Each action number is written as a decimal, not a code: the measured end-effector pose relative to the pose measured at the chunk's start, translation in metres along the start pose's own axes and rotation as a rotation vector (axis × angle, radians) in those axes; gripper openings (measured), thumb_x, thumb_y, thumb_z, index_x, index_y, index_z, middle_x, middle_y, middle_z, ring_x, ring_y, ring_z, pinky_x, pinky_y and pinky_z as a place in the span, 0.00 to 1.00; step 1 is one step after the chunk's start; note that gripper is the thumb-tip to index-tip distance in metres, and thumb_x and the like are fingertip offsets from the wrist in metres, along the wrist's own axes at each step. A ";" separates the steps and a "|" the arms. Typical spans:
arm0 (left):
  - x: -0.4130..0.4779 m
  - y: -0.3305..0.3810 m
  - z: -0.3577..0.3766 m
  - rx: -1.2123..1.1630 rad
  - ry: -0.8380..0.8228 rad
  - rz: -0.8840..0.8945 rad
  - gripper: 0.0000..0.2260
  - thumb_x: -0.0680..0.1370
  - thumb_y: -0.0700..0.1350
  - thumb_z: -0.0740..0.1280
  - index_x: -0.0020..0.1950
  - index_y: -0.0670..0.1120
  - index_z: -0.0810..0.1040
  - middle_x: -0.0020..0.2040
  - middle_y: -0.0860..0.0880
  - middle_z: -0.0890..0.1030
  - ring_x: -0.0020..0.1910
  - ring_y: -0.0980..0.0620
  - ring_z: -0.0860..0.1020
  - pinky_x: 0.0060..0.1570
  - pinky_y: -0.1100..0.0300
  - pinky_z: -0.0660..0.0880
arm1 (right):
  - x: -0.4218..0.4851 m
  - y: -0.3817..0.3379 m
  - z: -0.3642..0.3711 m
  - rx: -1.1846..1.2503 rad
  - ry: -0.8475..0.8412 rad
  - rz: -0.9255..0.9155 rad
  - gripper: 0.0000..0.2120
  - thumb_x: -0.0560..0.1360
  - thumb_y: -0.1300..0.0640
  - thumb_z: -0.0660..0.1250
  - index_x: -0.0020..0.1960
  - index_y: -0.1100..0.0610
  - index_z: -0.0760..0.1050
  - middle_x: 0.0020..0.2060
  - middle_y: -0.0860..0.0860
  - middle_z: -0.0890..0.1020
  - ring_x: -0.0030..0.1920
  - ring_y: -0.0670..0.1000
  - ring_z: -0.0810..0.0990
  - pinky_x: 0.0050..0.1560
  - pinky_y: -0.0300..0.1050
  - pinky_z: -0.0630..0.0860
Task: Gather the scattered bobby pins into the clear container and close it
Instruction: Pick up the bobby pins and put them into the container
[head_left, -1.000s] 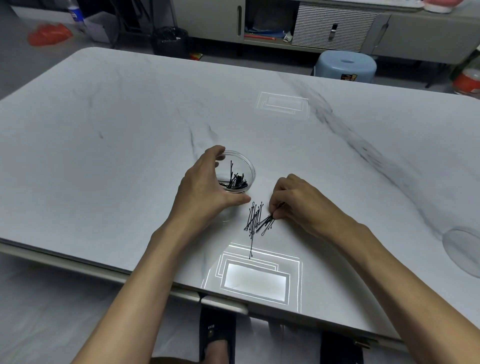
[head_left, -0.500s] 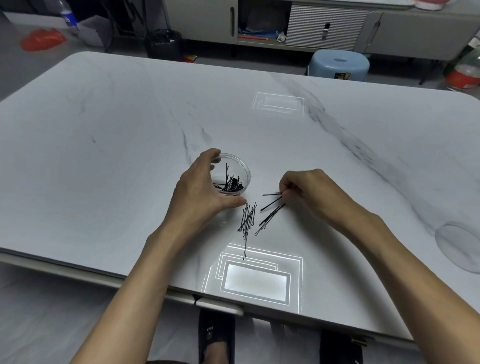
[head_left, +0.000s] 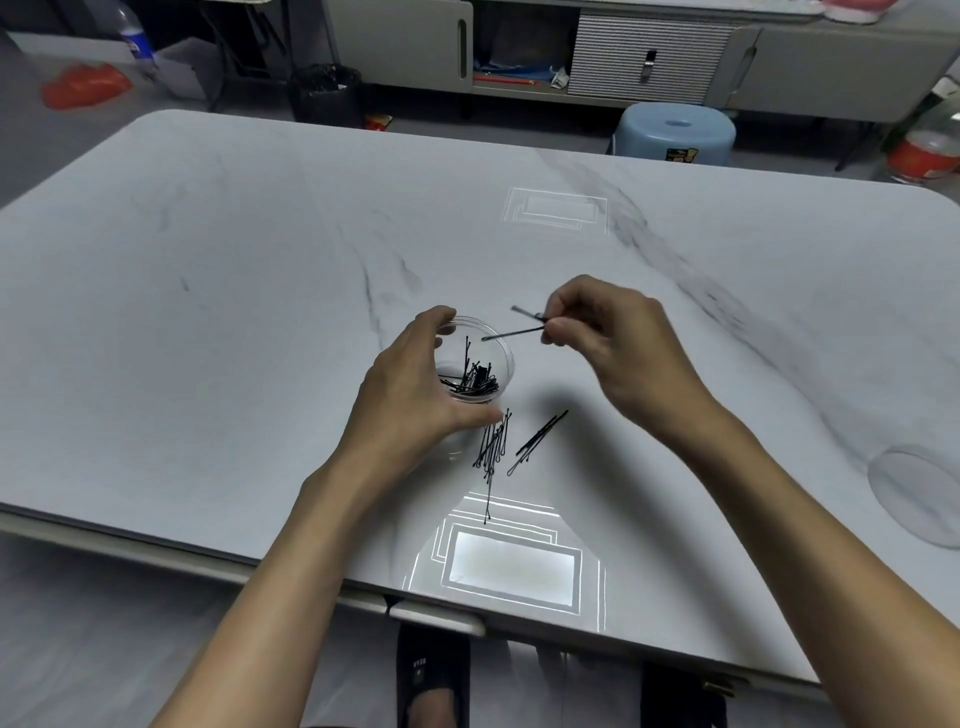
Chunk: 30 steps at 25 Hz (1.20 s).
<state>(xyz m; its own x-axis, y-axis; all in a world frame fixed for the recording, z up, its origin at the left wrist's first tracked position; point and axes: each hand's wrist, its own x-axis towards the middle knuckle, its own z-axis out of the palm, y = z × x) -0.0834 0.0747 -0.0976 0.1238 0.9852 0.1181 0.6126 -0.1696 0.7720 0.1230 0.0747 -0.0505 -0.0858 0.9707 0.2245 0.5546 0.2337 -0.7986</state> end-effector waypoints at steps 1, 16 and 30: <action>0.000 0.002 0.002 0.001 -0.013 0.010 0.46 0.55 0.56 0.81 0.70 0.55 0.66 0.62 0.59 0.75 0.60 0.59 0.73 0.56 0.61 0.71 | -0.001 -0.004 0.006 -0.088 -0.030 -0.041 0.05 0.74 0.63 0.69 0.43 0.54 0.78 0.35 0.46 0.83 0.38 0.44 0.78 0.43 0.37 0.72; -0.001 0.002 0.001 -0.020 -0.073 0.032 0.42 0.55 0.55 0.79 0.67 0.56 0.67 0.61 0.59 0.76 0.61 0.60 0.74 0.56 0.64 0.70 | 0.007 -0.022 0.043 -0.176 -0.153 -0.150 0.08 0.68 0.62 0.75 0.47 0.53 0.85 0.34 0.40 0.79 0.37 0.43 0.76 0.43 0.33 0.70; 0.001 -0.009 -0.006 -0.028 0.080 -0.037 0.46 0.56 0.54 0.82 0.70 0.53 0.66 0.61 0.58 0.75 0.61 0.57 0.73 0.57 0.59 0.71 | -0.018 0.041 0.029 -0.522 -0.488 -0.053 0.08 0.70 0.64 0.70 0.42 0.52 0.79 0.41 0.47 0.79 0.45 0.49 0.76 0.47 0.48 0.75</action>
<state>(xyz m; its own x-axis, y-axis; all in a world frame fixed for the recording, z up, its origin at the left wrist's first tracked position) -0.0940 0.0776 -0.1007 0.0381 0.9898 0.1375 0.5937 -0.1331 0.7936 0.1232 0.0684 -0.1030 -0.4162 0.9017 -0.1171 0.8525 0.3422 -0.3950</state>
